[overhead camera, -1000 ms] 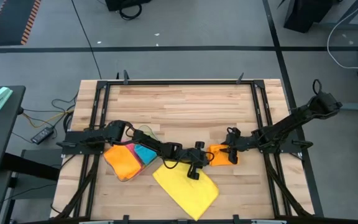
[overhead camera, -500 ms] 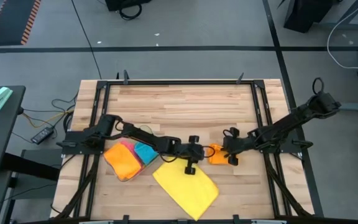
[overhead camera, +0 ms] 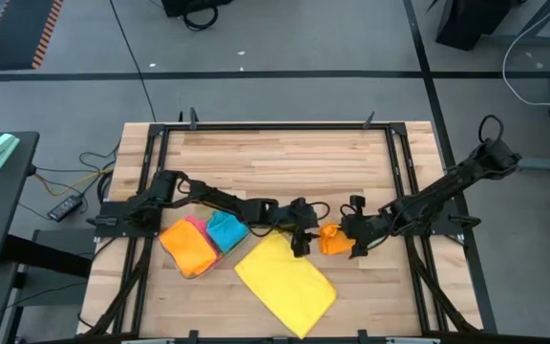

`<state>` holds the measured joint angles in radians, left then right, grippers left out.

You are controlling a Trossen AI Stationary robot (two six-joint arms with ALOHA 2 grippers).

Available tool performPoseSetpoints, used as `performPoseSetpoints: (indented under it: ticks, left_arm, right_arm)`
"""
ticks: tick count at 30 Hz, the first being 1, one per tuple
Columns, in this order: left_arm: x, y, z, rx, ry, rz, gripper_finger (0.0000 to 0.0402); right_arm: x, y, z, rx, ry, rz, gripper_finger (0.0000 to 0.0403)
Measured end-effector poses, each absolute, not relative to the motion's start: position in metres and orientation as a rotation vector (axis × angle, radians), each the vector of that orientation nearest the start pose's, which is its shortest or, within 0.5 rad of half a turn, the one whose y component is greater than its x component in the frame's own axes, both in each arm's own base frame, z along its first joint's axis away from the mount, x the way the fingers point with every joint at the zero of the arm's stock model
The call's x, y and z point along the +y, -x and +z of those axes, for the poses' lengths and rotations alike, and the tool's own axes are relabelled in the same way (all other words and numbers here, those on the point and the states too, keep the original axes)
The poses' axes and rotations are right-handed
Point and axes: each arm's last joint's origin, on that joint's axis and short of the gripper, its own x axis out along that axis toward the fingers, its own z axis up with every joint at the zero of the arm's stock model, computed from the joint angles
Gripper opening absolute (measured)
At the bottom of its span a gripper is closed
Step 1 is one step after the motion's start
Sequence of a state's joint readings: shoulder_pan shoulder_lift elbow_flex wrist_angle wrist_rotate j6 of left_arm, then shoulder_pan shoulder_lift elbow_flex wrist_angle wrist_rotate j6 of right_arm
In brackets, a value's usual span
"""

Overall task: Fold microfiber towels
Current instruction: Put the folded orange microfiber cloth into the transparent bin

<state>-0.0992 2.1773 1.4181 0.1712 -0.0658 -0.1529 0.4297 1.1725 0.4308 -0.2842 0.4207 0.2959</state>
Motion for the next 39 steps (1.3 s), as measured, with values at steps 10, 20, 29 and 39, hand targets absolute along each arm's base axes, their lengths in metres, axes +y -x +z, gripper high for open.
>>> performPoseSetpoints:
  ticks: [10,20,29,39]
  left_arm:
    - [-0.022,-0.471,0.183,0.408,0.19,-0.009,0.0264]
    - [-0.029,-0.478,0.157,0.403,0.29,-0.006,0.0326]
    - [-0.028,-0.479,0.154,0.412,0.262,-0.007,0.0319]
    - [-0.028,-0.477,0.151,0.453,0.26,-0.001,0.0265]
  right_arm:
    - [0.079,-0.176,0.161,0.945,0.18,-0.109,0.0012]
    - [0.077,-0.181,0.166,0.867,0.157,-0.21,0.0012]
    - [0.079,-0.185,0.169,0.811,0.107,-0.219,0.0012]
    - [0.081,-0.187,0.171,0.785,0.083,-0.204,0.0014]
